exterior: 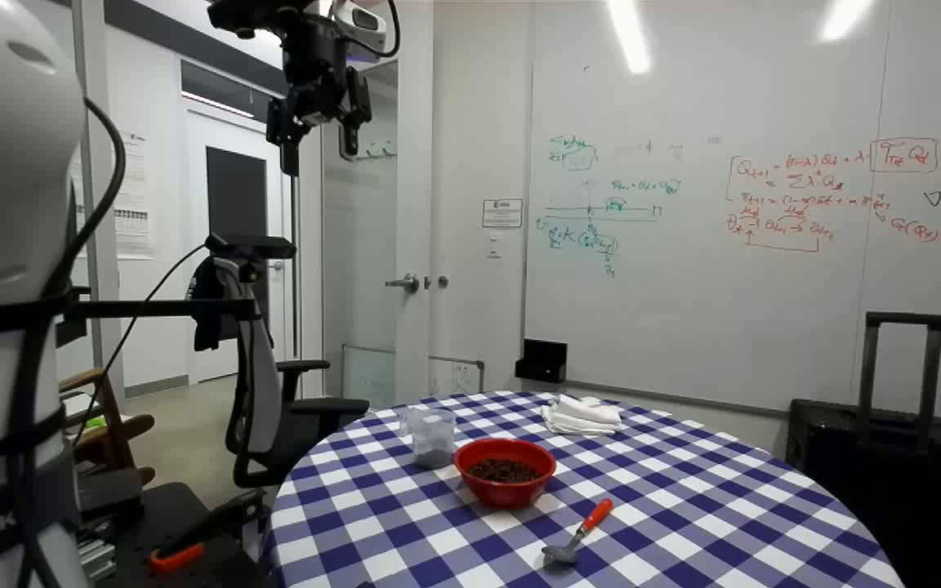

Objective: Pour the contents in the clear jug into the red bowl

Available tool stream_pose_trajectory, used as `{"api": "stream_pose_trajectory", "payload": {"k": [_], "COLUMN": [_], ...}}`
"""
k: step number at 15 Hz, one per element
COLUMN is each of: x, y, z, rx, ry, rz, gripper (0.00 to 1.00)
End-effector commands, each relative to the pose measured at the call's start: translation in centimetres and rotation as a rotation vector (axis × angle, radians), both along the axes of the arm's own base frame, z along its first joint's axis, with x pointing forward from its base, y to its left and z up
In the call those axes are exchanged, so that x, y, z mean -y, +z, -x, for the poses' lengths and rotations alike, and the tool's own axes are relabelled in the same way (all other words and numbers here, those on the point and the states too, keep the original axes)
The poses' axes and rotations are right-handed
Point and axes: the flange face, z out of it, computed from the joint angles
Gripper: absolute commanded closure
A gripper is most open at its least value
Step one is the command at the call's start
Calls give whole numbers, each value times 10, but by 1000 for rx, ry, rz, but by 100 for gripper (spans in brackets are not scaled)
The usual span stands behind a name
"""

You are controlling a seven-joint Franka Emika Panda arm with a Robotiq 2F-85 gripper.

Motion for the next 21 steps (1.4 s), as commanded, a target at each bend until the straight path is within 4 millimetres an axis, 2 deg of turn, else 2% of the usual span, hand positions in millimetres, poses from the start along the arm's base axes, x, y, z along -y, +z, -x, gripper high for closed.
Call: {"api": "stream_pose_trajectory", "payload": {"k": [1, 16, 17, 19, 21], "x": [0, 0, 0, -1, -5], "y": [1, 1, 6, 8, -3], "z": [0, 0, 4, -2, -21], "rx": [-1, 0, 19, 30, 53], "ry": [0, 0, -3, 9, 43], "rz": [0, 0, 1, 19, 21], "gripper": [0, 0, 0, 0, 0]}}
